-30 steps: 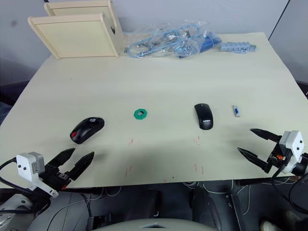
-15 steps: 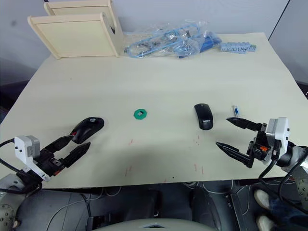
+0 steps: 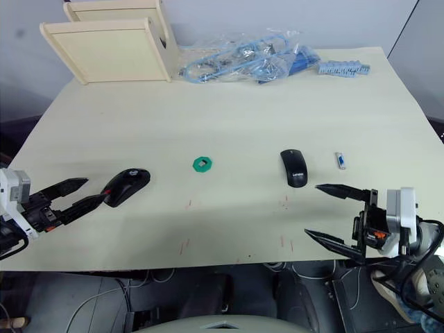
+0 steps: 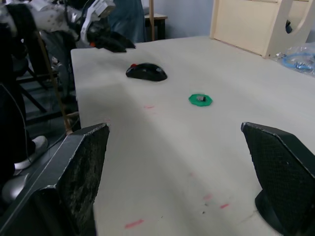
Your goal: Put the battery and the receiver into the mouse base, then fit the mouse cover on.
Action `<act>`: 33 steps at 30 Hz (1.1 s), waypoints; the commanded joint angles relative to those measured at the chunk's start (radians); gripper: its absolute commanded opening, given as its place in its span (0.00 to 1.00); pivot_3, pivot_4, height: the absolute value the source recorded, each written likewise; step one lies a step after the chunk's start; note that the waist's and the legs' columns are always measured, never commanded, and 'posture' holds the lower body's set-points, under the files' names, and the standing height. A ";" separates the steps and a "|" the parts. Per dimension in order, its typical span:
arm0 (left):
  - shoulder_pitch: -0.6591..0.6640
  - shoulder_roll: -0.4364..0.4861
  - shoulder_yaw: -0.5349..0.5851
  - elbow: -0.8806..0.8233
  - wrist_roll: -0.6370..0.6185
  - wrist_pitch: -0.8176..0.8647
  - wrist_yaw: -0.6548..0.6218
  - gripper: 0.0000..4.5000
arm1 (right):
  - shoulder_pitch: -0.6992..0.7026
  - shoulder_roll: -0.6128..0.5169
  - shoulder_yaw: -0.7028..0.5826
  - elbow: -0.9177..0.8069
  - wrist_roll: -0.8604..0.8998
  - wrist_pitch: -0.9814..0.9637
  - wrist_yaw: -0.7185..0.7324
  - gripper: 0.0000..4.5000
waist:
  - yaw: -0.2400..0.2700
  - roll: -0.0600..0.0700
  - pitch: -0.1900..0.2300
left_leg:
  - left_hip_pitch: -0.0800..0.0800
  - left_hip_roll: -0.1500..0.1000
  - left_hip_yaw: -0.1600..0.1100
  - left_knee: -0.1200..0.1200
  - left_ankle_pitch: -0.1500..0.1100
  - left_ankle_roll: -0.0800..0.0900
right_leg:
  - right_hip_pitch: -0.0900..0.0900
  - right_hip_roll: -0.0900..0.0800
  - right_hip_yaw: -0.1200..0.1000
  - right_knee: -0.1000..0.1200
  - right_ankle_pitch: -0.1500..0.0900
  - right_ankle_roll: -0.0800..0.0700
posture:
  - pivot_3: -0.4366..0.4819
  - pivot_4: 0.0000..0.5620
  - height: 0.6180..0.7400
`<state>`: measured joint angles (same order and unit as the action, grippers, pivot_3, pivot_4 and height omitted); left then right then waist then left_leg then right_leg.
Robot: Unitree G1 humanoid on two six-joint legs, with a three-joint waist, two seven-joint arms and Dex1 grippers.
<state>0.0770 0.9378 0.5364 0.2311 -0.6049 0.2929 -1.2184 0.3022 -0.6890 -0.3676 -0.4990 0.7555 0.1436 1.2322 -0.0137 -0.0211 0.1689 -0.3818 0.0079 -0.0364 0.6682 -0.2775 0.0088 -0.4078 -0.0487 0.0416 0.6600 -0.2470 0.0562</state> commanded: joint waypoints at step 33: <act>-0.422 0.037 -0.337 0.316 0.317 -0.130 -0.066 0.98 | 0.012 0.011 -0.009 -0.115 0.032 0.003 -0.107 1.00 | 0.000 0.000 0.000 | 0.000 0.000 -0.001 0.001 0.000 0.000 | 0.000 0.000 0.000 0.002 0.000 0.000 | 0.48 0.27 1.00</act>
<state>-0.3260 0.9666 0.1925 0.5425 -0.2959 0.1849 -1.2840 0.3171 -0.6683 -0.3667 -0.5735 0.7691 0.1494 1.1277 -0.0135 -0.0216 0.1689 -0.3822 0.0075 -0.0370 0.6687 -0.2775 0.0088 -0.4082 -0.0487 0.0414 0.6617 -0.2467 0.0564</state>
